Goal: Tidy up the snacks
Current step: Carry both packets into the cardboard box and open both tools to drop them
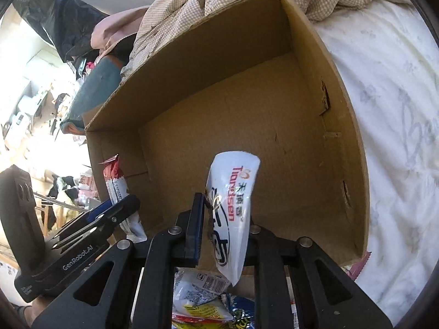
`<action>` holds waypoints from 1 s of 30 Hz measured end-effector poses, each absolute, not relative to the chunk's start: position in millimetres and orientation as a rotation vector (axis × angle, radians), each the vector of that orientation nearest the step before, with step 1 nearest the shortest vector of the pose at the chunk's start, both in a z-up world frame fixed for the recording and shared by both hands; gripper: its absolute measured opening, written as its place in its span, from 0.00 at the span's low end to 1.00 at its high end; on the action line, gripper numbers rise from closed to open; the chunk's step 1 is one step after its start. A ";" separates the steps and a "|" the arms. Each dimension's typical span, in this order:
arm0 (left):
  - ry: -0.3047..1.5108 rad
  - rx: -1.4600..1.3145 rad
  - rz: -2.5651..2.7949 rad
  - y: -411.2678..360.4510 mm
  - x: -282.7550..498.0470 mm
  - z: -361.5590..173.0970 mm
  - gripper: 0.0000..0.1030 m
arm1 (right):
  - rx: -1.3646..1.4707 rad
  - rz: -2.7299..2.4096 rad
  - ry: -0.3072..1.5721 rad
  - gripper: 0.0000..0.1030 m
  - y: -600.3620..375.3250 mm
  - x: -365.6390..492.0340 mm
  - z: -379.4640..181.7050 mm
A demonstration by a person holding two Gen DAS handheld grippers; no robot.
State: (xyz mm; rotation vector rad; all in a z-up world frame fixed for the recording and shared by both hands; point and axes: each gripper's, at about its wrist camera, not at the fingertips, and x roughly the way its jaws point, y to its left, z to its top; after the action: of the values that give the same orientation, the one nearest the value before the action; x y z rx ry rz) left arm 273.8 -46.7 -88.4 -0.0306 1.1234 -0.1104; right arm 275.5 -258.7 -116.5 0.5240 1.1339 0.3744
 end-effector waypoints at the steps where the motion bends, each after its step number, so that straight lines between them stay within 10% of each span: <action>1: 1.124 -0.027 -0.111 -46.9 273.1 -88.1 0.30 | 0.520 0.368 1.133 0.17 -258.5 275.8 -116.0; 8: 1.086 -0.050 -0.093 -39.7 268.1 -77.6 0.68 | 0.452 0.330 1.122 0.19 -253.0 273.7 -110.3; 15: 1.029 -0.042 -0.080 -36.5 264.3 -63.8 0.74 | 0.339 0.294 1.091 0.22 -246.5 272.0 -99.6; 17: 1.021 -0.052 -0.083 -35.4 263.0 -62.1 0.74 | 0.330 0.296 1.087 0.35 -245.3 272.0 -97.9; 19: 1.008 -0.074 -0.097 -33.0 261.4 -59.2 0.74 | 0.320 0.289 1.074 0.79 -244.2 270.6 -95.6; 30: 0.933 -0.082 -0.105 -29.0 249.7 -40.6 0.74 | 0.230 0.198 0.957 0.88 -245.9 259.9 -60.5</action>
State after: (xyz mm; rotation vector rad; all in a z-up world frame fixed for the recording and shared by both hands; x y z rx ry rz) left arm 249.7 -29.0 -40.6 -0.0819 0.9327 -0.1049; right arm 259.9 -245.9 -60.5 0.2304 0.9571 0.1983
